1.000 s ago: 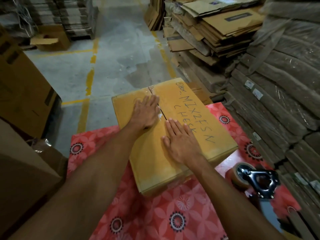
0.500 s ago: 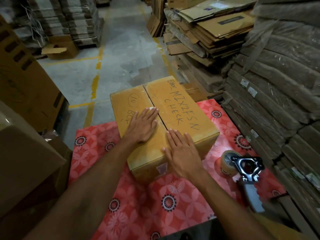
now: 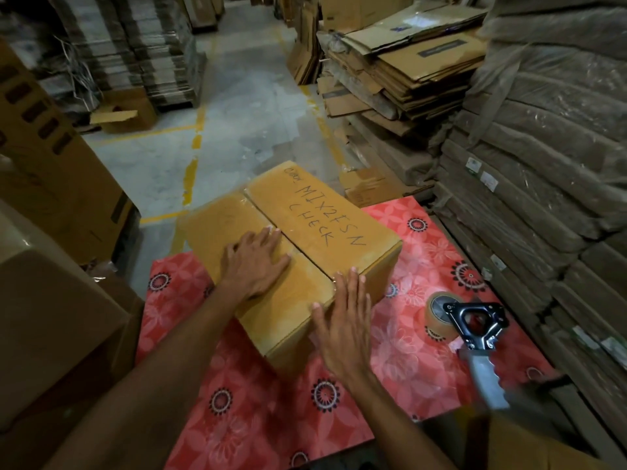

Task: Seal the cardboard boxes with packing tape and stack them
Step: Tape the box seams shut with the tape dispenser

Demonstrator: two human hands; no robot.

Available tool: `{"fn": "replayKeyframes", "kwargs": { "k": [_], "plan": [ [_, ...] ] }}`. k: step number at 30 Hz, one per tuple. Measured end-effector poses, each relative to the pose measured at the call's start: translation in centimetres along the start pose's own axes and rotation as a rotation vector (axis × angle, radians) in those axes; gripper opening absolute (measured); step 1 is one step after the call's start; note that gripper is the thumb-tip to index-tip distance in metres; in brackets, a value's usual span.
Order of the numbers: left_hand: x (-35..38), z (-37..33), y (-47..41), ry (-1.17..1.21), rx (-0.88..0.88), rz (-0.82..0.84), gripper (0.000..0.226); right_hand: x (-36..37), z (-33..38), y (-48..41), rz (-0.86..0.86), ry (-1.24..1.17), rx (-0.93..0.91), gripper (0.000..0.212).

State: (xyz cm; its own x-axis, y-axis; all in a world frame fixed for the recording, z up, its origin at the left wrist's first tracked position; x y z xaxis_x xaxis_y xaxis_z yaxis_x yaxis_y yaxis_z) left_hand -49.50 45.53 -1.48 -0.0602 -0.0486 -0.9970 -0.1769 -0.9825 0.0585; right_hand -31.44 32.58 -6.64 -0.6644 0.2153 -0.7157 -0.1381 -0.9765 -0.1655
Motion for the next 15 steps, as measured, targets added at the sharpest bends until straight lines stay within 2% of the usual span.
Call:
{"fn": "replayKeyframes", "kwargs": {
  "k": [4, 9, 12, 14, 15],
  "plan": [
    [-0.6, -0.7, 4.0, -0.067, -0.057, 0.005, 0.082, -2.6, -3.7, -2.2, 0.139, -0.031, -0.189, 0.056],
    [-0.5, -3.7, 9.5, -0.013, -0.098, -0.077, 0.087, -5.9, -6.3, -5.3, 0.321, -0.1, -0.266, 0.069],
    [0.0, -5.5, 11.6, 0.034, -0.094, -0.153, 0.076, -7.4, -5.6, -5.9, 0.414, -0.179, -0.205, 0.064],
    [0.6, -7.1, 11.9, 0.11, 0.04, -0.123, 0.072, -6.9, -4.3, -5.0, 0.394, -0.184, -0.107, 0.054],
    [0.8, -8.0, 11.8, 0.115, 0.137, -0.082, 0.073, -6.6, -3.7, -4.3, 0.324, -0.204, -0.055, 0.055]
  ]
}}
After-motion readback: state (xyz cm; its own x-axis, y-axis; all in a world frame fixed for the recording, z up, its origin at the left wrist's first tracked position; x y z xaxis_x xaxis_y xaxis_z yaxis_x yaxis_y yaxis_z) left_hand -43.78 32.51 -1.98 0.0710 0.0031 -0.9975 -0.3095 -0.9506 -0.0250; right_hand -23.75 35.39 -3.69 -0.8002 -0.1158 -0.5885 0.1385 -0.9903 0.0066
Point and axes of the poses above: each hand's wrist, its own y-axis away from the middle knuckle, its own x-axis out of the palm, z = x × y, the point moved 5 cm from there along -y, towards the middle knuckle, and after that the axes turned 3 degrees about -y, right-handed, at the moved point
